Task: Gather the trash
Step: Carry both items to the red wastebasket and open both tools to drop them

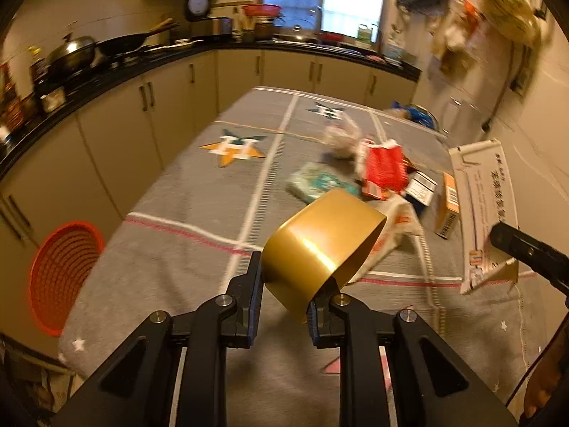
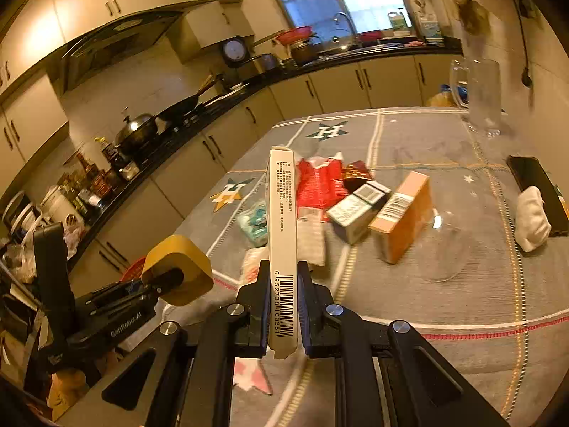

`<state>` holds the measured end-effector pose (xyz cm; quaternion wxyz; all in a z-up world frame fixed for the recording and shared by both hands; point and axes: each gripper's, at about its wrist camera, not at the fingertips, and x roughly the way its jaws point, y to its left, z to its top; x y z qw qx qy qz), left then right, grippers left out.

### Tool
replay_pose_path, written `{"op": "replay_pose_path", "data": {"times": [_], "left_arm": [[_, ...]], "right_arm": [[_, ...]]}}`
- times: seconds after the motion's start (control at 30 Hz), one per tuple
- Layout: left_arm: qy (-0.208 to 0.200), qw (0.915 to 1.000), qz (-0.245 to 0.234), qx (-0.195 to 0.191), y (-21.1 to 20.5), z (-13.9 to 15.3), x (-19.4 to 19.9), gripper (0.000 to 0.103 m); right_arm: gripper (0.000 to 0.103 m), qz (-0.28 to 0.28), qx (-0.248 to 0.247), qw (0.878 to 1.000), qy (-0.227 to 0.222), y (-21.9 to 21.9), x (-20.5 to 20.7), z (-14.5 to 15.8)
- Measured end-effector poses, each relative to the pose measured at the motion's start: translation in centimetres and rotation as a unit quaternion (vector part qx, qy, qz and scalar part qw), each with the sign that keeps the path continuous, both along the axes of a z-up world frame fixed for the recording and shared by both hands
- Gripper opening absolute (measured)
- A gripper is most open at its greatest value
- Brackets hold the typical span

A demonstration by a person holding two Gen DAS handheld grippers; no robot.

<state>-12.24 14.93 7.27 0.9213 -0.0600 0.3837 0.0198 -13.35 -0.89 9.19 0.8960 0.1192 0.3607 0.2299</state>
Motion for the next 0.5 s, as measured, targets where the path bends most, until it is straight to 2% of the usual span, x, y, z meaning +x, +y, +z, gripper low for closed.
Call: {"op": "replay_pose_path", "data": {"times": [0.3,0.5], "left_arm": [[-0.016,0.9969,0.075,-0.020,7.8,0.5,-2.7,0.020],[-0.033,0.9885,0.143,-0.034,16.0,0.7,-5.1,0.020]], "right_arm": [[0.014,0.063,-0.022,0.998,0.006,7.8,0.2,0.3],[0.014,0.126,-0.022,0.991,0.024,15.3,1.6,0.0]]}}
